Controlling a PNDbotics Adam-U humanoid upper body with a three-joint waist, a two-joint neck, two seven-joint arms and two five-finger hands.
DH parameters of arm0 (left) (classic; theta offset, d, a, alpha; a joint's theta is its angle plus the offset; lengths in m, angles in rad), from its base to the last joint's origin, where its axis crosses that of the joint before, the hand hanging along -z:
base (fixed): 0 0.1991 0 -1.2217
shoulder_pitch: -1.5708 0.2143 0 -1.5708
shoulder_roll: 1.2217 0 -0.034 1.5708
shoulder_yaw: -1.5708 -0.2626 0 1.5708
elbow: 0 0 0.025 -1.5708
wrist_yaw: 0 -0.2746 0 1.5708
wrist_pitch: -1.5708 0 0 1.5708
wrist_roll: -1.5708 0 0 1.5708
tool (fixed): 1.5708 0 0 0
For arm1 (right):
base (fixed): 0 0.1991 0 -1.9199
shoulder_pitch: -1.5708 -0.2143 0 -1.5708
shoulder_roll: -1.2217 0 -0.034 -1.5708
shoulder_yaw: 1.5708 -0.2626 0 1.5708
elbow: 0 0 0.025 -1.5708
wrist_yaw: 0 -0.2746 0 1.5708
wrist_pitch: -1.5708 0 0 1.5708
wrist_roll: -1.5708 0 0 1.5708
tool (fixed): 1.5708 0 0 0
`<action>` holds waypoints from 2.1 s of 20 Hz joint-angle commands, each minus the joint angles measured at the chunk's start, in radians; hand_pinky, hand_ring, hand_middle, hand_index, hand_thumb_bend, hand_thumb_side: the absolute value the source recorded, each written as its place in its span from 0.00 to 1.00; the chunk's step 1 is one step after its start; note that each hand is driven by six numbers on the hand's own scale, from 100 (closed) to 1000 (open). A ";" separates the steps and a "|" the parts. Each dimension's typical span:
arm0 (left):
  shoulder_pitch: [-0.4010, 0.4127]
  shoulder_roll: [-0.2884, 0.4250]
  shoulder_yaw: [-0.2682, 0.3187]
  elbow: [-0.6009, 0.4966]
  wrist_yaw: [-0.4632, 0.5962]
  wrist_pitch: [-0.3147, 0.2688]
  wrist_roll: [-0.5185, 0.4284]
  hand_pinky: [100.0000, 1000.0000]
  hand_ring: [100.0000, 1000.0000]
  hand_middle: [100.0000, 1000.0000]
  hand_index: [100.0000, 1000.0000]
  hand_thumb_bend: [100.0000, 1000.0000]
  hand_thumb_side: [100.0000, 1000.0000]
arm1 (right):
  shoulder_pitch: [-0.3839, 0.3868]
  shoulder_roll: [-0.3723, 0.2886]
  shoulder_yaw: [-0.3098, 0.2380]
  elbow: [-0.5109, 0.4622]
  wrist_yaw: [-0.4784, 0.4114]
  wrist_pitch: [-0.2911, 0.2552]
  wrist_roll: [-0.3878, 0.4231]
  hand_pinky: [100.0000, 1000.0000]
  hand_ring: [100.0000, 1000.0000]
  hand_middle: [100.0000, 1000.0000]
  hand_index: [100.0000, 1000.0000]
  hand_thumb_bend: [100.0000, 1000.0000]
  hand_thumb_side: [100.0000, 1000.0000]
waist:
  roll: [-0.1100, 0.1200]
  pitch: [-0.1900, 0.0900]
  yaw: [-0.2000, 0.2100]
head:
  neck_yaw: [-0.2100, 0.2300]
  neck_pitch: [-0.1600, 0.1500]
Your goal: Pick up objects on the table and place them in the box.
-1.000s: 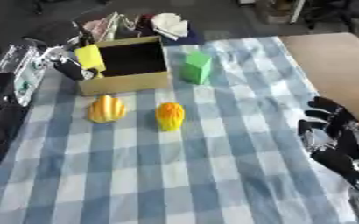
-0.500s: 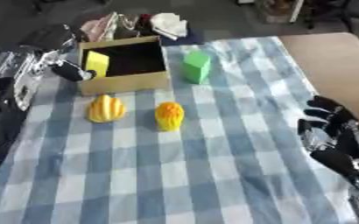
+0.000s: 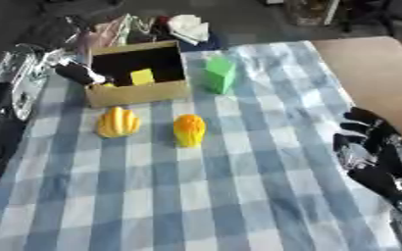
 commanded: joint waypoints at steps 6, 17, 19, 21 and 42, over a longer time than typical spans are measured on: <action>0.096 0.210 -0.090 -0.317 0.330 -0.108 -0.268 0.68 0.60 0.62 0.76 0.54 0.32 | -0.014 -0.021 -0.014 -0.014 0.006 0.001 -0.009 0.71 0.79 0.78 0.86 0.12 0.14 | 0.018 -0.015 0.015 | -0.025 -0.011; 0.132 0.213 -0.231 -0.312 0.510 -0.136 -0.687 0.68 0.61 0.62 0.76 0.48 0.20 | -0.014 -0.019 -0.013 -0.012 0.006 0.001 -0.006 0.71 0.79 0.78 0.86 0.12 0.14 | 0.014 -0.021 0.016 | -0.028 -0.010; 0.121 0.189 -0.240 -0.280 0.490 -0.140 -0.708 0.68 0.61 0.63 0.77 0.46 0.21 | -0.014 -0.018 -0.013 -0.011 0.005 0.001 -0.006 0.71 0.79 0.78 0.86 0.12 0.14 | 0.012 -0.022 0.016 | -0.029 -0.009; 0.109 0.162 -0.243 -0.241 0.462 -0.140 -0.708 0.68 0.62 0.65 0.78 0.45 0.20 | -0.013 -0.017 -0.012 -0.011 0.005 0.000 -0.005 0.71 0.79 0.78 0.86 0.12 0.14 | 0.010 -0.023 0.017 | -0.029 -0.008; 0.063 0.028 -0.220 -0.087 0.221 -0.102 -0.393 0.66 0.60 0.63 0.77 0.50 0.20 | -0.011 -0.013 -0.011 -0.009 0.000 -0.002 0.001 0.71 0.79 0.78 0.86 0.11 0.14 | 0.002 -0.022 0.018 | -0.027 0.002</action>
